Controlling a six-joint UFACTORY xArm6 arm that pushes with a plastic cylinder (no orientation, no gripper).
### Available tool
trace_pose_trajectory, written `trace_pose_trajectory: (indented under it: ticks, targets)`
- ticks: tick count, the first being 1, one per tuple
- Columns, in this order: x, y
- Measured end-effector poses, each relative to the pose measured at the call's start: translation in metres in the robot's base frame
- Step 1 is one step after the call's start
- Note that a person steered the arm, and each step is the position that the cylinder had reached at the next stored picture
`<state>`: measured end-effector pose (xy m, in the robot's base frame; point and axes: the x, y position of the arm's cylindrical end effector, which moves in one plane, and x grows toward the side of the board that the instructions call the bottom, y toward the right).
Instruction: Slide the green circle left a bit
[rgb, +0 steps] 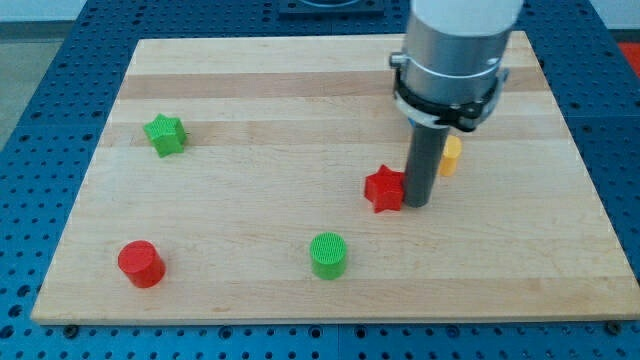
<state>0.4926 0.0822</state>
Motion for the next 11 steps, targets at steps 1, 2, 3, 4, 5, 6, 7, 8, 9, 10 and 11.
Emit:
trace_pose_trajectory:
  ticks: [1,2,3,4,5,6,7,8,9,10,11]
  targets:
    - [0.000,-0.028]
    - [0.000,-0.045]
    - [0.019,-0.031]
    - [0.049,-0.016]
    - [0.078,-0.020]
    - [0.093,-0.052]
    - [0.093,-0.101]
    - [0.093,-0.144]
    - [0.090,-0.152]
    - [0.090,-0.145]
    - [0.091,-0.125]
